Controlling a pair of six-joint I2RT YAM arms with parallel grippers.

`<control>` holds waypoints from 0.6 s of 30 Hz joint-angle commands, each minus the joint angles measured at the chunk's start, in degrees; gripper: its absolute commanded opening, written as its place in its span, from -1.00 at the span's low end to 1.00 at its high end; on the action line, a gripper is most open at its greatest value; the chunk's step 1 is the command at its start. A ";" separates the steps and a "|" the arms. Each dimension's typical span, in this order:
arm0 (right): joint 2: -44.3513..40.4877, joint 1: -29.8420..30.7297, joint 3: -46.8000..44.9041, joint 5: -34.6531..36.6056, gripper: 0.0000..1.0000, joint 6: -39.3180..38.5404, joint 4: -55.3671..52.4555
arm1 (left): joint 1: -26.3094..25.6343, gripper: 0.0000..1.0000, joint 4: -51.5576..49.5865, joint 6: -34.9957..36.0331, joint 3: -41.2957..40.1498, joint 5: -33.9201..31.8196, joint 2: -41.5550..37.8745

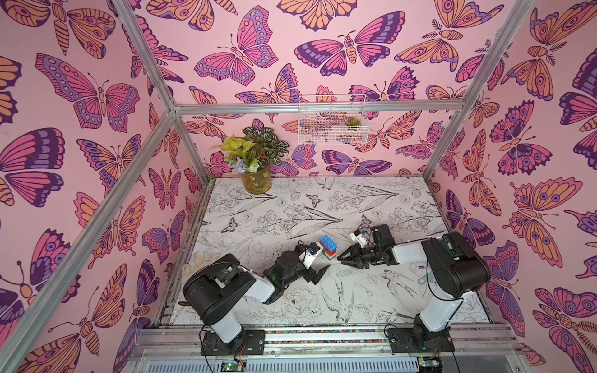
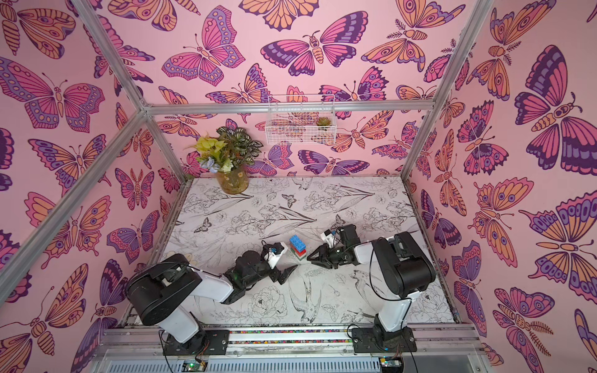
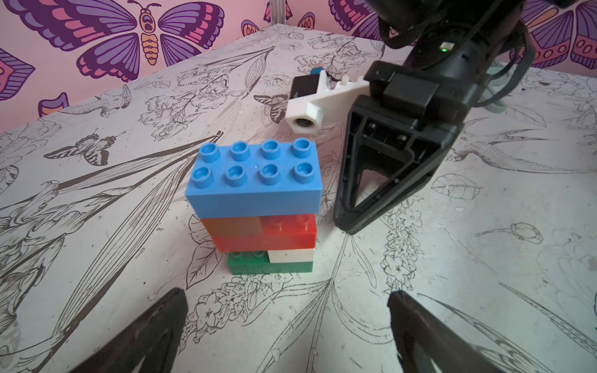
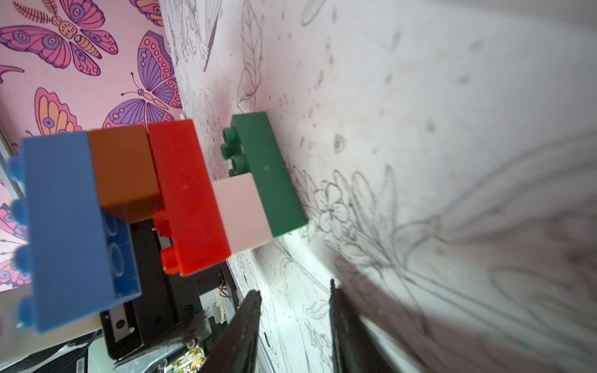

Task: Assemble the number 5 with lego
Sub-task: Adjust the lego brick at the center of the board.

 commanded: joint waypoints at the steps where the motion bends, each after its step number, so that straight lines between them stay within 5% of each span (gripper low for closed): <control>1: -1.80 -1.87 -0.68 0.65 -0.24 -3.53 -5.73 | 0.85 1.00 5.32 -2.09 1.02 0.66 2.01; 18: -3.26 -3.82 0.43 0.13 -0.24 -6.41 -10.23 | 1.69 0.97 7.14 -2.56 5.31 1.34 9.20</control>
